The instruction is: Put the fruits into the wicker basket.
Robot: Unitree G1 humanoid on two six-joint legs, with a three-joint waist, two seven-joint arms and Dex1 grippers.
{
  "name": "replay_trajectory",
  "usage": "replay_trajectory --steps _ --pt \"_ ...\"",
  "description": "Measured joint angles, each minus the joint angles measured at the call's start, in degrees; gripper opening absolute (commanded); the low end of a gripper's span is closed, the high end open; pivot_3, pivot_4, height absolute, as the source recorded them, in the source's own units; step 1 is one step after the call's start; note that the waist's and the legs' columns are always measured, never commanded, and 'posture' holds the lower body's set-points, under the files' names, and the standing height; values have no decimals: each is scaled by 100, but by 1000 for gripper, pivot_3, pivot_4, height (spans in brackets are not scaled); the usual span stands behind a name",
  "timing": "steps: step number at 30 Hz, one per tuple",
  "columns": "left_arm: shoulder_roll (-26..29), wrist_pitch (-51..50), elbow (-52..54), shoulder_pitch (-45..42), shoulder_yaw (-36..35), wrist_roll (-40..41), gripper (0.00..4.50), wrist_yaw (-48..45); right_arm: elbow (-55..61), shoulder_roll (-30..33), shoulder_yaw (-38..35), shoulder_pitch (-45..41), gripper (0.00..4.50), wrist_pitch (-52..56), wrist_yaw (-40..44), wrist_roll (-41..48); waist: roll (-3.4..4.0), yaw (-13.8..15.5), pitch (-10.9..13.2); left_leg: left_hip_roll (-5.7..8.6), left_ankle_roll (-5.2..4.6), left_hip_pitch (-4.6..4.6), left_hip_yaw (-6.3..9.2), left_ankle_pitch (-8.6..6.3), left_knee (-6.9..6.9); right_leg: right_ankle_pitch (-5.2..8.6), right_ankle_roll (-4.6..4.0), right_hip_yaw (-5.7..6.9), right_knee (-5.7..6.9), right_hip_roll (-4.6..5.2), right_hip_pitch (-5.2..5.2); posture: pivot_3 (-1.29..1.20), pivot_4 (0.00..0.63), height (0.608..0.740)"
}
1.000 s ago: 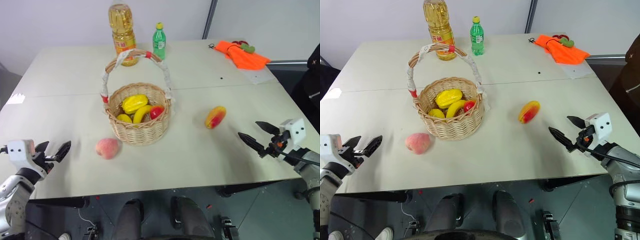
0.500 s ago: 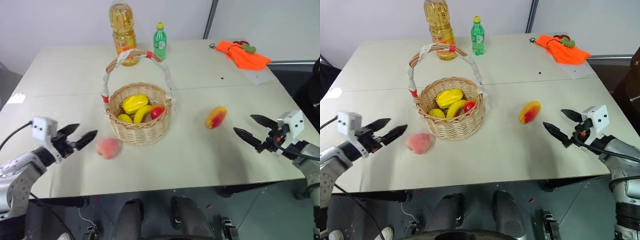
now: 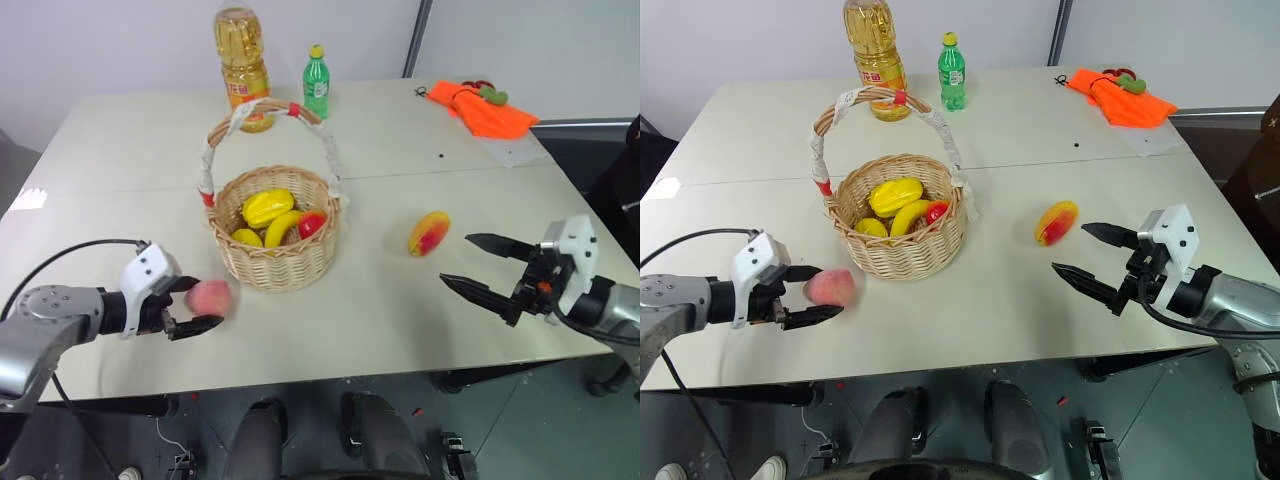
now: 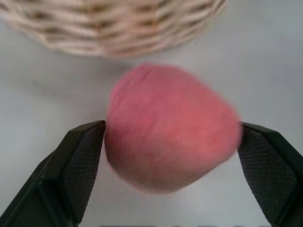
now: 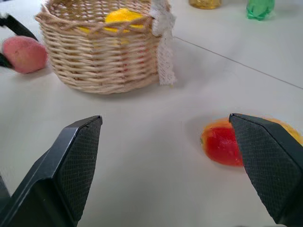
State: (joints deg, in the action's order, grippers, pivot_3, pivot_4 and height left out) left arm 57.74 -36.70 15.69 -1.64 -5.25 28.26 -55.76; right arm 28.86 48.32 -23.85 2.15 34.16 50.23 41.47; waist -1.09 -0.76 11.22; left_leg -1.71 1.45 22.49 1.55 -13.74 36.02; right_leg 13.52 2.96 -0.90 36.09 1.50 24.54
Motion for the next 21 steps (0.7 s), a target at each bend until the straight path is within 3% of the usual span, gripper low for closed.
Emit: replay_trajectory --steps 1,5,9,16,19,21 --pt "-35 0 -10 -41 19 -31 4500 3 72 22 15 -35 4475 46 -17 40 -1 2 1 0 0 1 0 0 0 0 0 0 0 0 0 0 150 740" --pt "-51 8 -57 -87 36 -156 2862 -2 322 239 45 -174 4500 323 -35 252 -2 0 1 0 -1 0 -1 0 0 0 0 0 0 0 0 0 150 740" --pt "-81 48 -55 -55 -116 -160 2862 3 571 280 149 -452 4500 503 -60 478 -3 -3 2 -4 -1 -1 1 0 0 0 0 1 2 -2 1 0 150 740" --pt "-207 -880 490 -338 -1533 1304 2862 12 609 279 283 -486 4500 516 -24 494 -15 14 8 -1 -1 4 -2 0 5 0 2 3 1 1 0 0 150 740" --pt "-384 -1368 911 -1012 -1725 2282 2862 254 517 280 259 -534 4500 496 67 501 -15 26 8 -1 -2 3 -1 0 14 -2 5 4 3 0 -8 0 150 740" --pt "-799 -1387 1096 -1771 -1503 2379 2862 759 452 277 257 -661 4500 473 82 505 -14 34 7 5 -2 -2 -1 0 19 -8 16 3 4 0 -20 0 150 740"
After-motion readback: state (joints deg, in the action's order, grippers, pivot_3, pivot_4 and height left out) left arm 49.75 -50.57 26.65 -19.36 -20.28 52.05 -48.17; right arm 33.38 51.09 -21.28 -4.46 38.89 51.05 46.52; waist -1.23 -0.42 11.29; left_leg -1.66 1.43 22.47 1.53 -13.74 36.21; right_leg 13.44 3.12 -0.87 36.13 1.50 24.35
